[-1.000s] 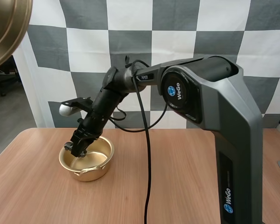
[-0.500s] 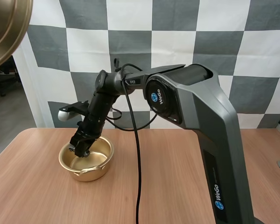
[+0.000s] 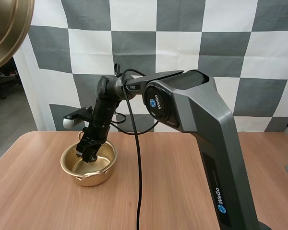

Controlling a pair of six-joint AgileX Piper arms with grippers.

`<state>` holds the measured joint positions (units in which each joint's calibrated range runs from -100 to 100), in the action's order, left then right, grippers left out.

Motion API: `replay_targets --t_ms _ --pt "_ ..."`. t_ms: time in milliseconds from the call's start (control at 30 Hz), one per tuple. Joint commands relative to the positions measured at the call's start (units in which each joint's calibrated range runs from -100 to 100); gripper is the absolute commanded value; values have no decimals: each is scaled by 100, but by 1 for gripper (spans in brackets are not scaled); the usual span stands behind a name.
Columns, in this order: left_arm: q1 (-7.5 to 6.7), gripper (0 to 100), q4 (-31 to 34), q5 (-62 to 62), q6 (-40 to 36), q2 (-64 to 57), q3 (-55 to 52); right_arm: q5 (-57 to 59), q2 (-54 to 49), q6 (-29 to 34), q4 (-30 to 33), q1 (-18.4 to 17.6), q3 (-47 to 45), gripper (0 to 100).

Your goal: Open the pot, put the car inside, and close it

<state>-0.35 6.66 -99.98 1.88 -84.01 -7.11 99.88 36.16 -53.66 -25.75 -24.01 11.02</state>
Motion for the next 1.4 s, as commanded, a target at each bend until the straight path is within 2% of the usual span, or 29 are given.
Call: replay_targets --t_ms 0,133,833,1133,1267,1300,1367 --pt "4 0 -1 -2 6 1 3 12 0 1 13 -4 18 0" --pt "4 0 -12 -2 6 1 3 12 109 125 182 -4 74 0" --pt "4 0 8 -2 6 -78 3 12 205 188 137 -4 74 0" --pt "4 0 79 -2 6 -70 3 12 205 472 149 -4 74 0" --pt "4 0 83 -2 6 -70 3 -325 205 702 390 -4 74 0" --pt "4 0 83 -2 6 -70 3 -368 205 702 443 -4 74 5" --pt "4 0 83 -2 6 -70 3 -375 205 702 467 -4 74 25"
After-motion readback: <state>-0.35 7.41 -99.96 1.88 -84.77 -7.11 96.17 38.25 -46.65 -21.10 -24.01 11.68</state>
